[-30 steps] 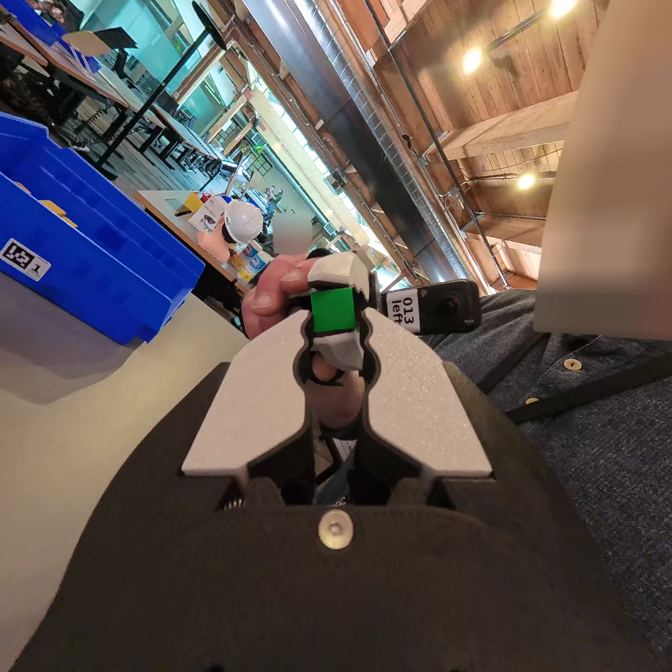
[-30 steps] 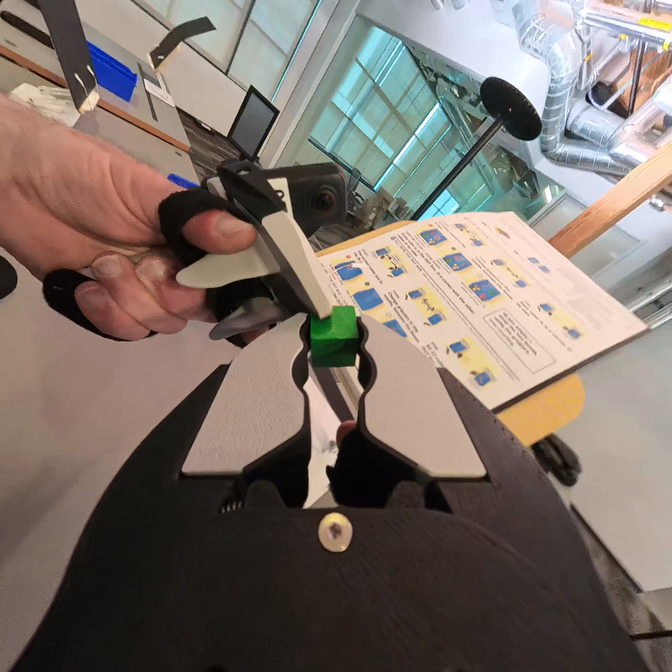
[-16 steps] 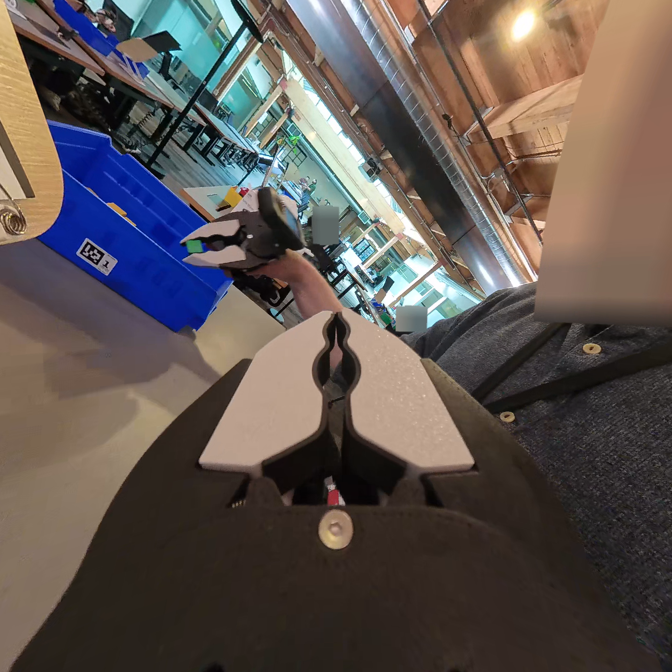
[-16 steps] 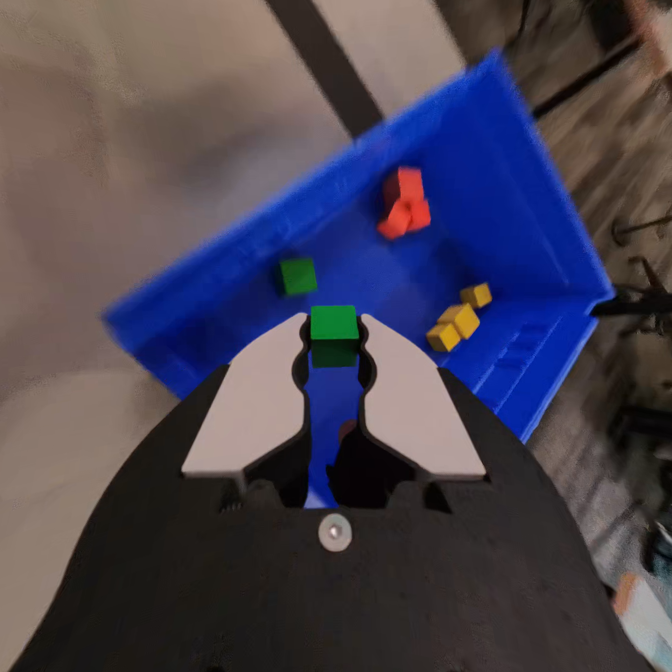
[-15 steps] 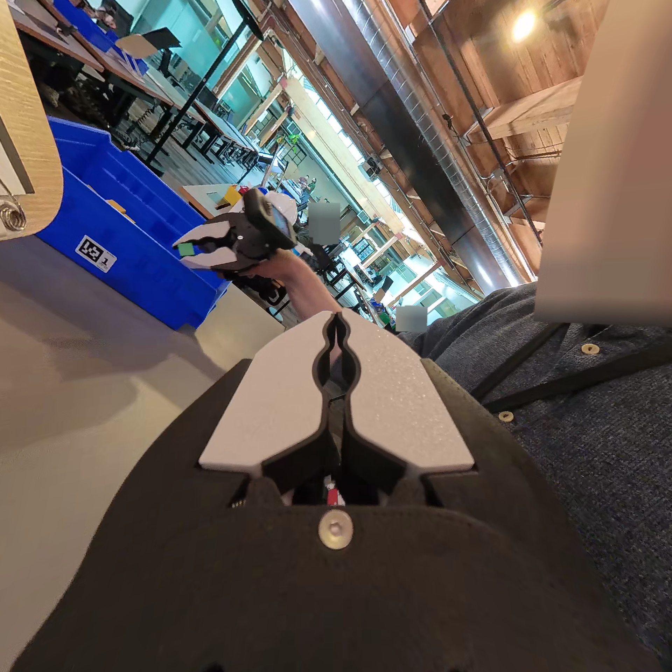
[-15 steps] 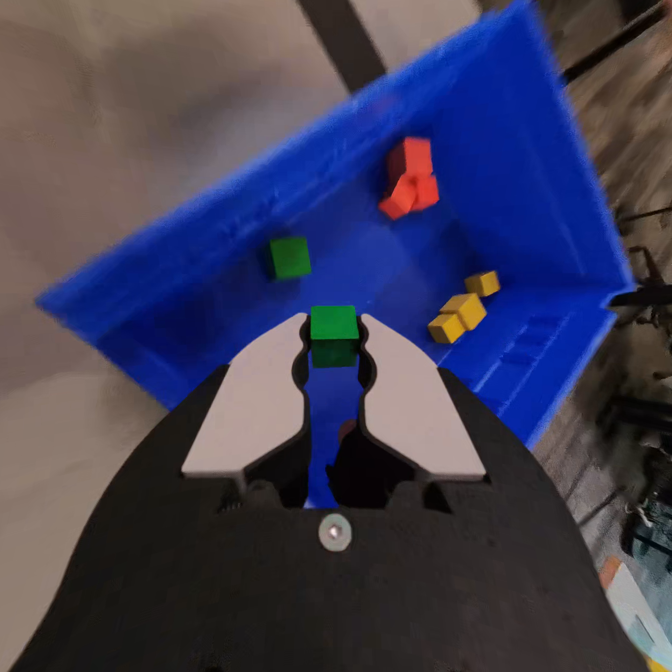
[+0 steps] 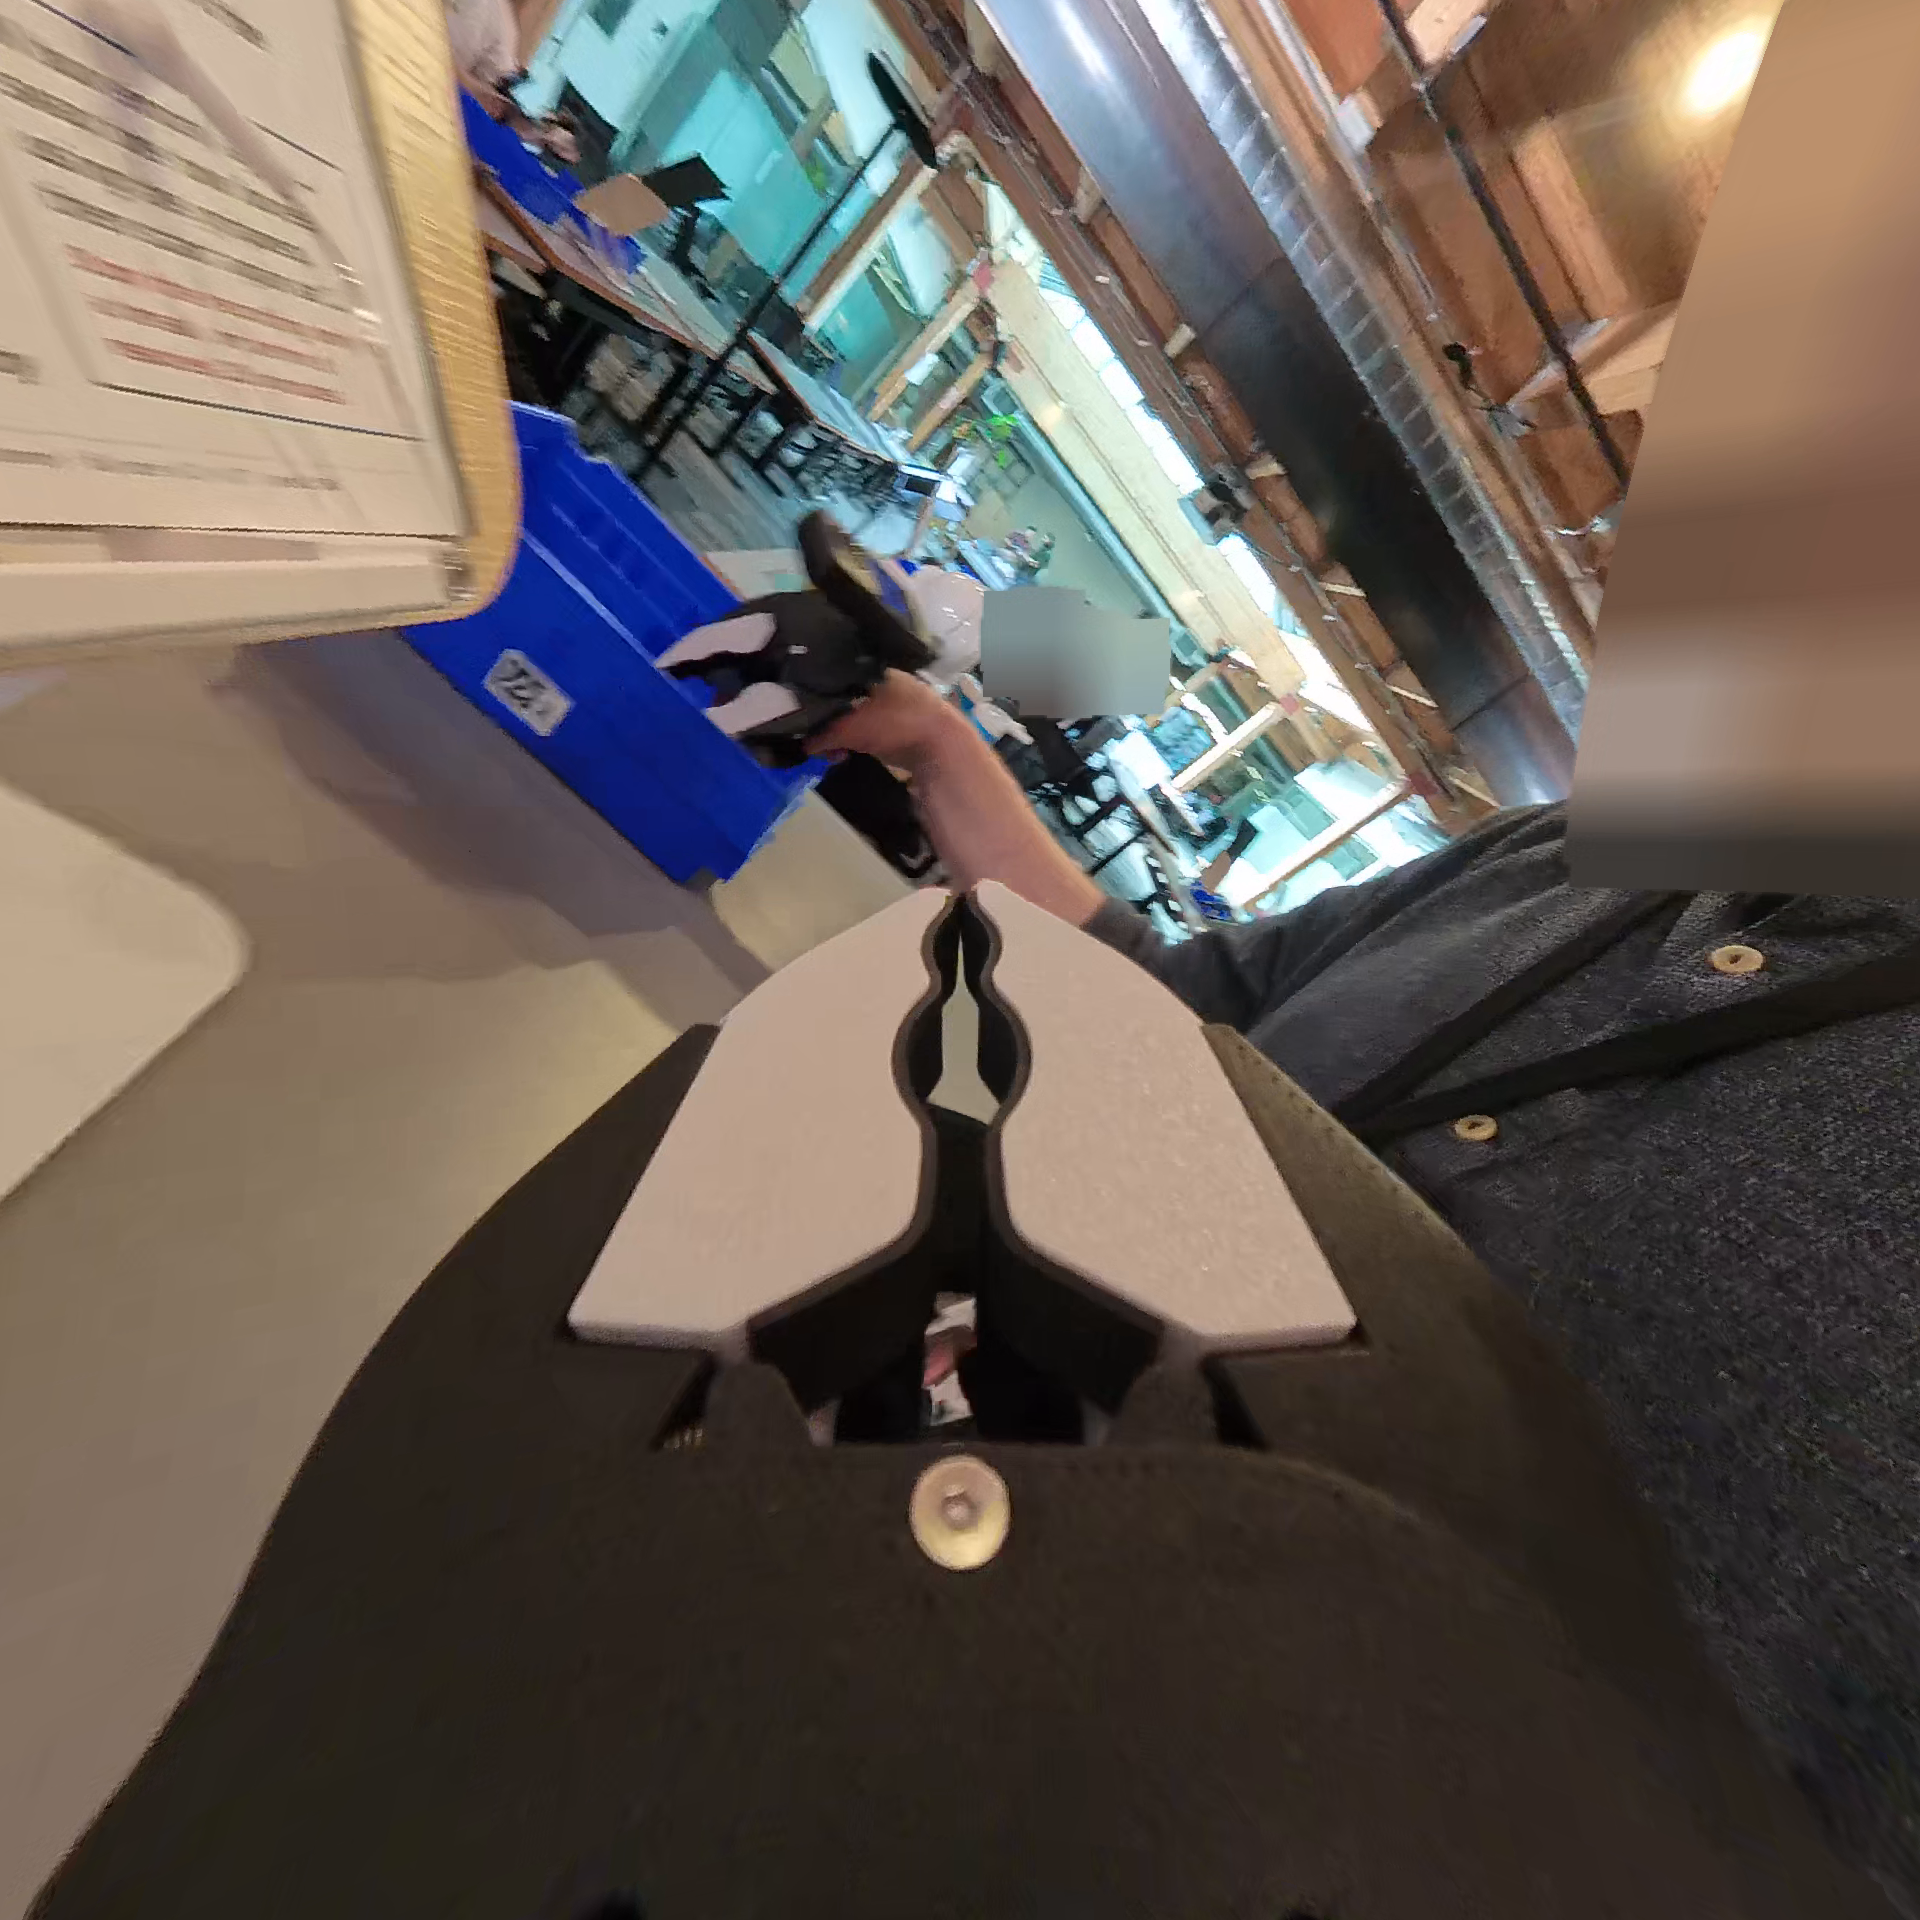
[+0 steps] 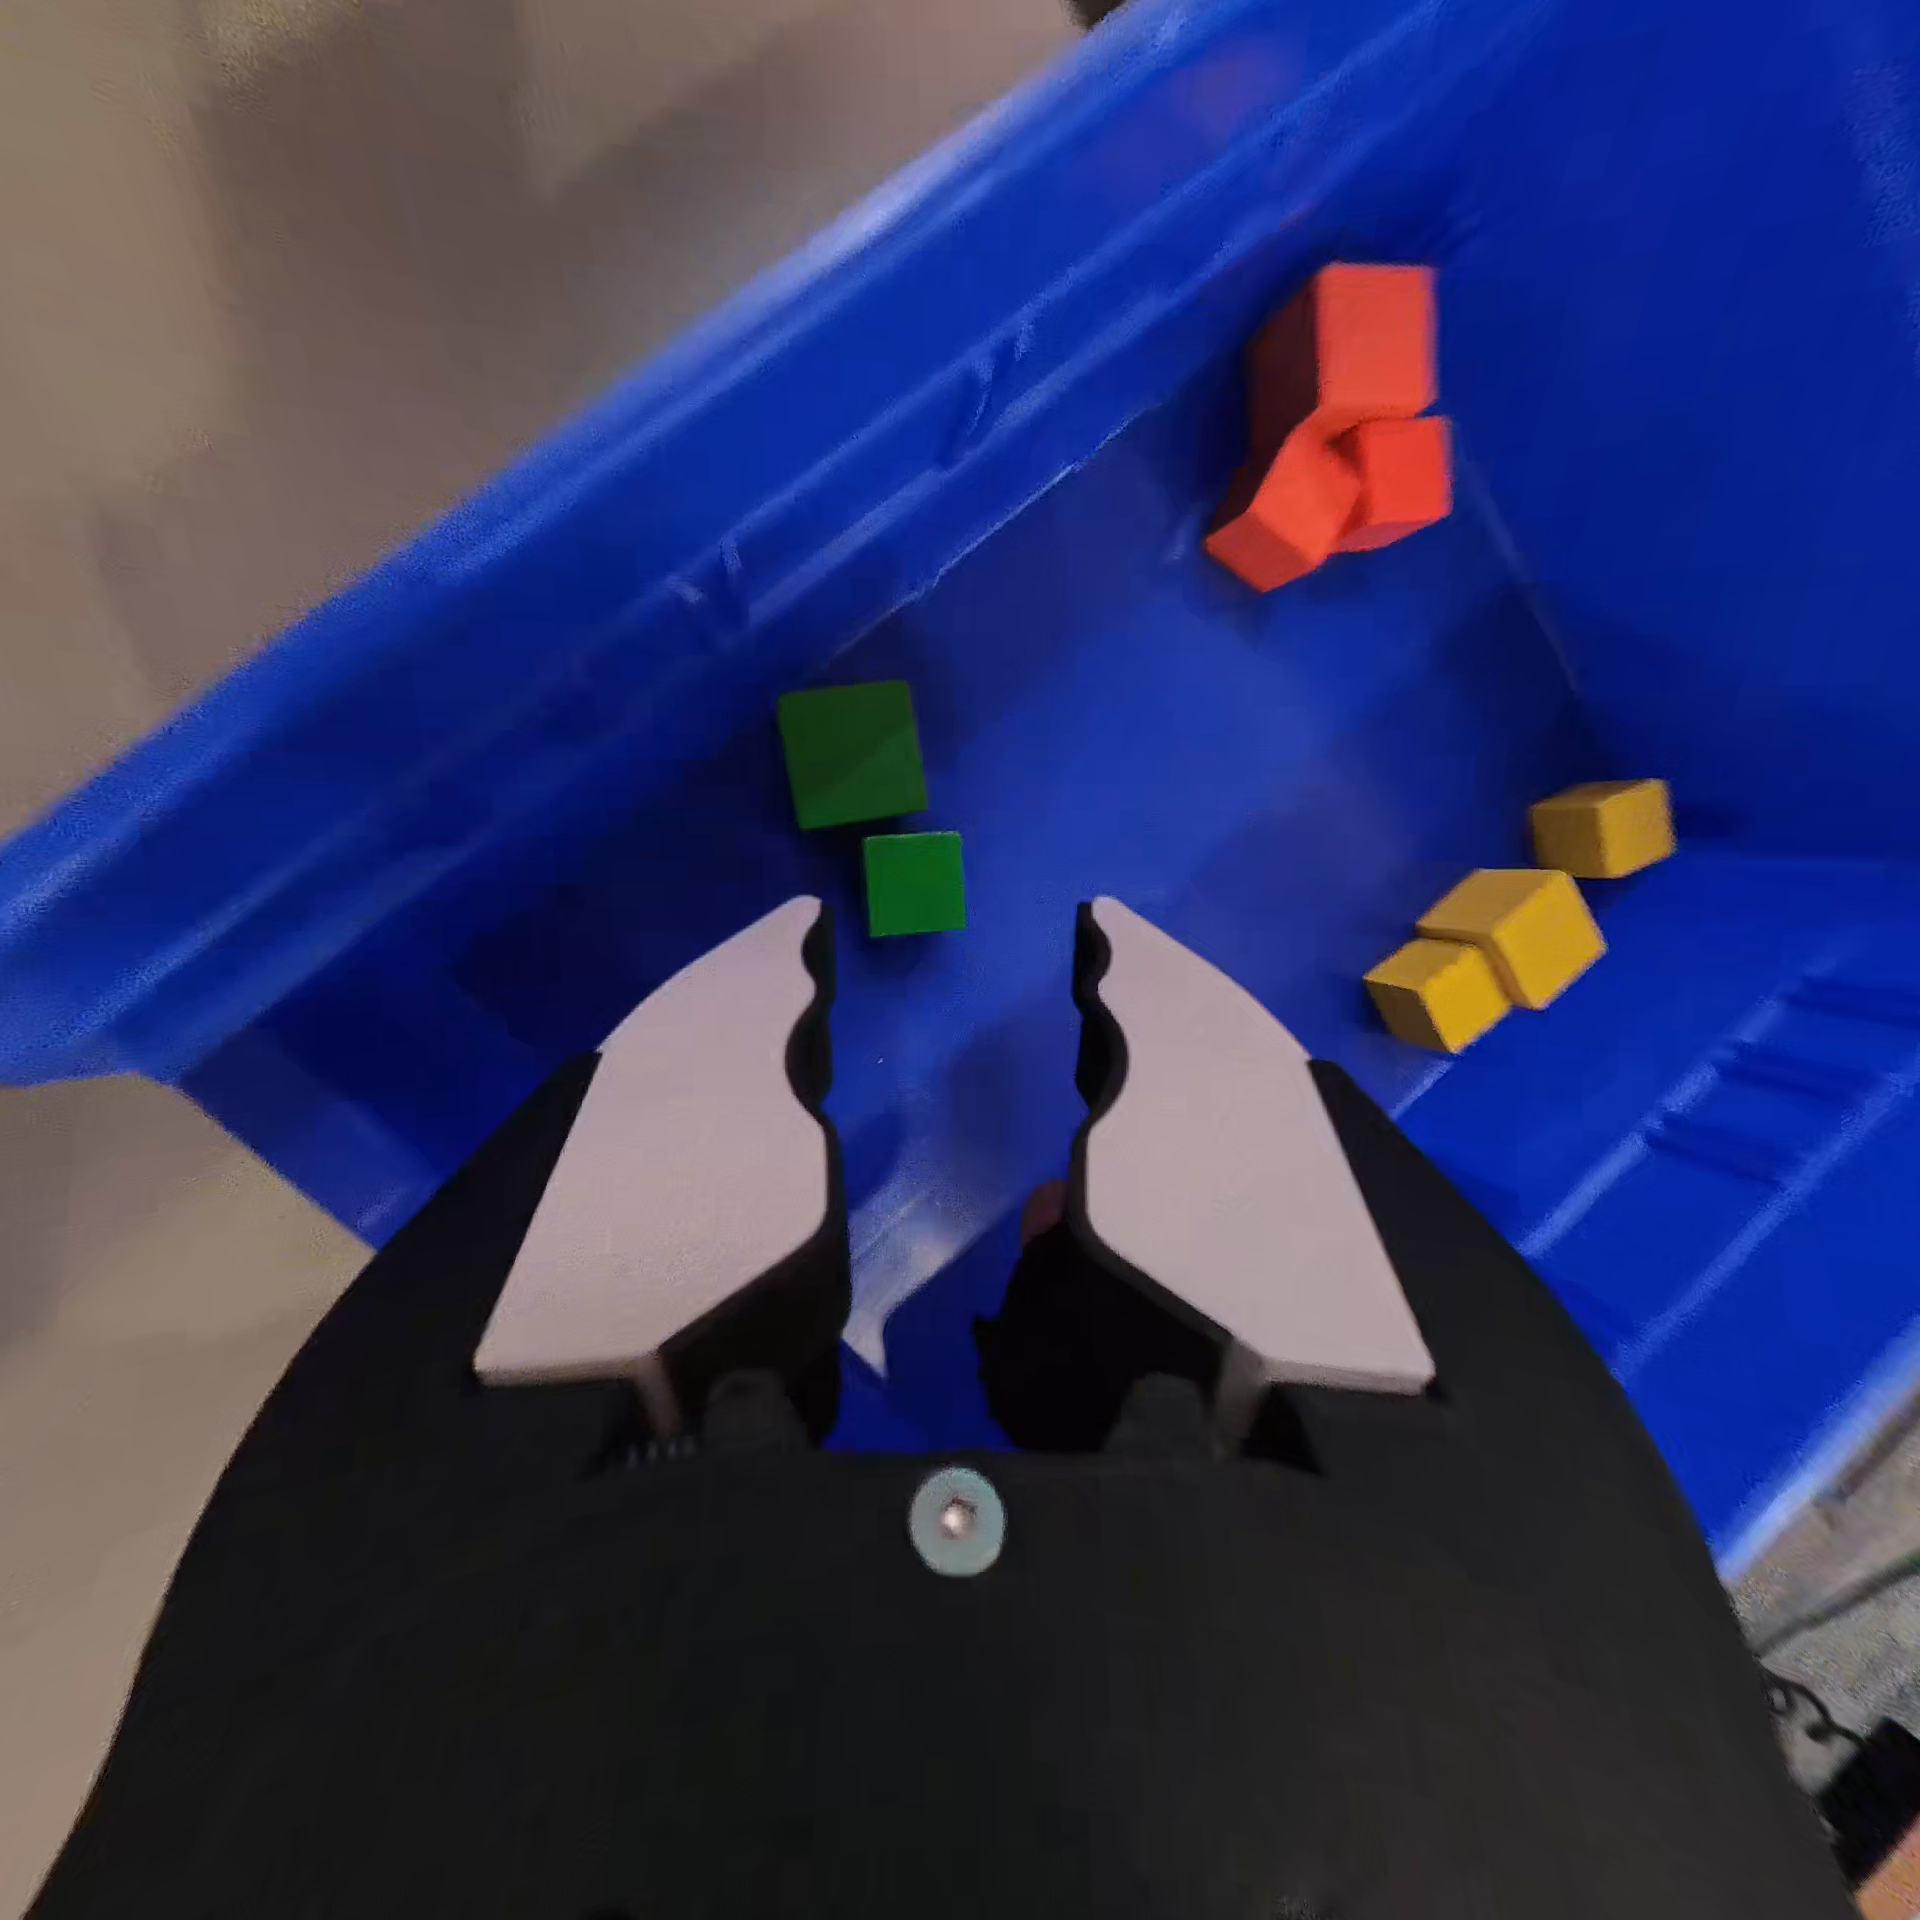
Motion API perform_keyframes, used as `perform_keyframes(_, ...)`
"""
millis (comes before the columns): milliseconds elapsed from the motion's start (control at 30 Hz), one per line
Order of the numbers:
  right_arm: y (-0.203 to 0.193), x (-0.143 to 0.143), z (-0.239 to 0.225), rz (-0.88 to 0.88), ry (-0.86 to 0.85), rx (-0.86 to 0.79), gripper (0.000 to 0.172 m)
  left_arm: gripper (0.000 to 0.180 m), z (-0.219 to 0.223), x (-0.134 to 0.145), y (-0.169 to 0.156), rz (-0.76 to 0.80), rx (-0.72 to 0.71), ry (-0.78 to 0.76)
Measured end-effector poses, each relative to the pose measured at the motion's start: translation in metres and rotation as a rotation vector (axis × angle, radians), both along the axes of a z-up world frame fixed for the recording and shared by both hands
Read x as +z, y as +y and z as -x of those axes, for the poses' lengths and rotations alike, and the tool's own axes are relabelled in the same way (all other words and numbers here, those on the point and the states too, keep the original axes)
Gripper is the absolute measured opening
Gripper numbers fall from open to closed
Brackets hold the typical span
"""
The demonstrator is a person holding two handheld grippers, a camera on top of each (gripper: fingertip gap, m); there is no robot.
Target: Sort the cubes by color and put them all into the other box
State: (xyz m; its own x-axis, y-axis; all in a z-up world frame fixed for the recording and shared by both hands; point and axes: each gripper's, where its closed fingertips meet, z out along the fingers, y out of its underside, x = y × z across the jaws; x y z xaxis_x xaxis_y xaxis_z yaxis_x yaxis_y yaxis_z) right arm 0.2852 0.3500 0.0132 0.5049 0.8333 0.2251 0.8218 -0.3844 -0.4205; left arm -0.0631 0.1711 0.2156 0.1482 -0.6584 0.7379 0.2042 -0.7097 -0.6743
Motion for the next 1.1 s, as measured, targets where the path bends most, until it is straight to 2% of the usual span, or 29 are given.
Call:
perform_keyframes(100,-0.011,0.032,0.013,-0.109,0.098,0.022,0.036,0.0,0.049,-0.013,0.011,-0.011,0.132,0.127)
perform_keyframes(200,-0.024,0.051,0.023,-0.204,0.105,0.026,0.028,0.012,0.123,-0.032,0.03,-0.039,0.33,0.384)
perform_keyframes(300,-0.04,0.065,0.032,-0.238,0.12,0.014,0.025,0.025,0.2,-0.052,0.044,0.024,0.474,0.647)
perform_keyframes(400,-0.055,0.083,0.051,-0.265,0.167,0.032,0.022,0.021,0.261,-0.068,0.058,0.08,0.569,0.788)
perform_keyframes(500,-0.064,0.096,0.069,-0.275,0.166,0.057,0.021,0.02,0.298,-0.094,0.066,0.169,0.554,0.885)
perform_keyframes(633,-0.069,0.107,0.09,-0.29,0.129,0.104,0.02,0.038,0.327,-0.149,0.069,0.246,0.418,1.085)
perform_keyframes(733,-0.07,0.115,0.102,-0.301,0.114,0.125,0.019,0.043,0.333,-0.188,0.071,0.276,0.325,1.138)
perform_keyframes(867,-0.072,0.125,0.116,-0.317,0.117,0.14,0.018,0.049,0.335,-0.221,0.07,0.257,0.195,1.28)
perform_keyframes(967,-0.072,0.126,0.122,-0.325,0.093,0.141,0.017,0.048,0.331,-0.225,0.077,0.222,0.154,1.32)
perform_keyframes(1100,-0.074,0.124,0.13,-0.312,0.077,0.147,0.017,0.044,0.321,-0.209,0.103,0.131,0.16,1.274)
